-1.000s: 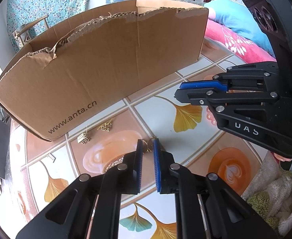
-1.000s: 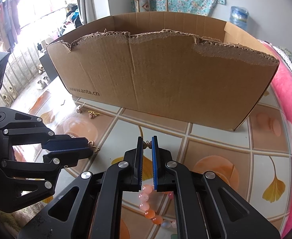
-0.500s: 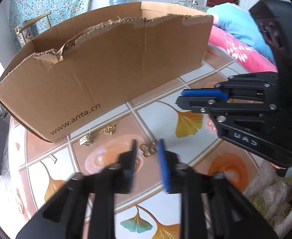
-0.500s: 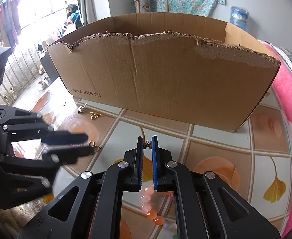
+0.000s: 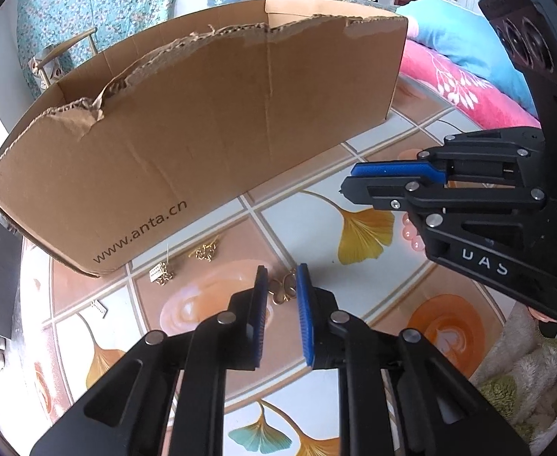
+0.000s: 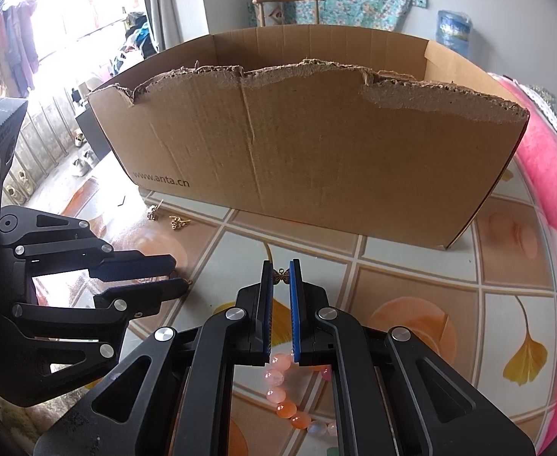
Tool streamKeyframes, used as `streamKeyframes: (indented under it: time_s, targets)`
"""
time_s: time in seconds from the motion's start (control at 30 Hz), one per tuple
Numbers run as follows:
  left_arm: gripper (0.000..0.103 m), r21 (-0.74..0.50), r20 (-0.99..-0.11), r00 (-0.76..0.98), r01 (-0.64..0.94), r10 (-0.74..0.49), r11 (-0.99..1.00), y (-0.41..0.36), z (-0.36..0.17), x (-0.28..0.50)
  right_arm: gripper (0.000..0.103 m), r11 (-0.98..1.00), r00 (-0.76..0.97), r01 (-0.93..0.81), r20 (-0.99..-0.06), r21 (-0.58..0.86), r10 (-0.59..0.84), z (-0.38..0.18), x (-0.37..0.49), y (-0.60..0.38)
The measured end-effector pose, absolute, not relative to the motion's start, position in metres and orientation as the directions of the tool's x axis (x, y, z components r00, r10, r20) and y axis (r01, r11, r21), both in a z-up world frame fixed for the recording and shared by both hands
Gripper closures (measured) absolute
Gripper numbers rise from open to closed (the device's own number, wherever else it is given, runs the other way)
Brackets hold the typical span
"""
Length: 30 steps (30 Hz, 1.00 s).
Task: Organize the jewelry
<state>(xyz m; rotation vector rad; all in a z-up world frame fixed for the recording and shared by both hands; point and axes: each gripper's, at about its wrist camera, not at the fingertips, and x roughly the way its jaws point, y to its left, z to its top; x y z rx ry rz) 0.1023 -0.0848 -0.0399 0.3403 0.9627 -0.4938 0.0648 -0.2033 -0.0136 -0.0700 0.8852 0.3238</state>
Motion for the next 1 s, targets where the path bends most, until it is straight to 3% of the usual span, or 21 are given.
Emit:
streamKeyframes:
  time_s: [0.33,0.4,0.87,1.0]
  targets:
    - [0.089,0.065,-0.837,0.485,0.548,-0.254,0.834,-0.084,-0.041,0.1,0.097,0.948,0.588,-0.311,-0.769,0.071,0.251,-0.014,0.066,-0.206]
    - [0.103,0.058,-0.837,0.482,0.55,-0.26,0.833,-0.083,-0.041,0.1,0.097,0.948,0.588,-0.31,-0.769,0.07,0.249,-0.014,0.066,-0.206]
    - [0.103,-0.05,-0.824,0.453,0.541,-0.341,0.84,-0.06,-0.036,0.095,0.094,0.944,0.58,-0.316,-0.768,0.095,0.271,-0.011,0.07,-0.209]
    - [0.103,-0.065,-0.814,0.456,0.545,-0.361,0.836,-0.055,-0.034,0.088,0.092,0.917,0.562,-0.366,-0.748,0.159,0.354,0.0,0.069,-0.212]
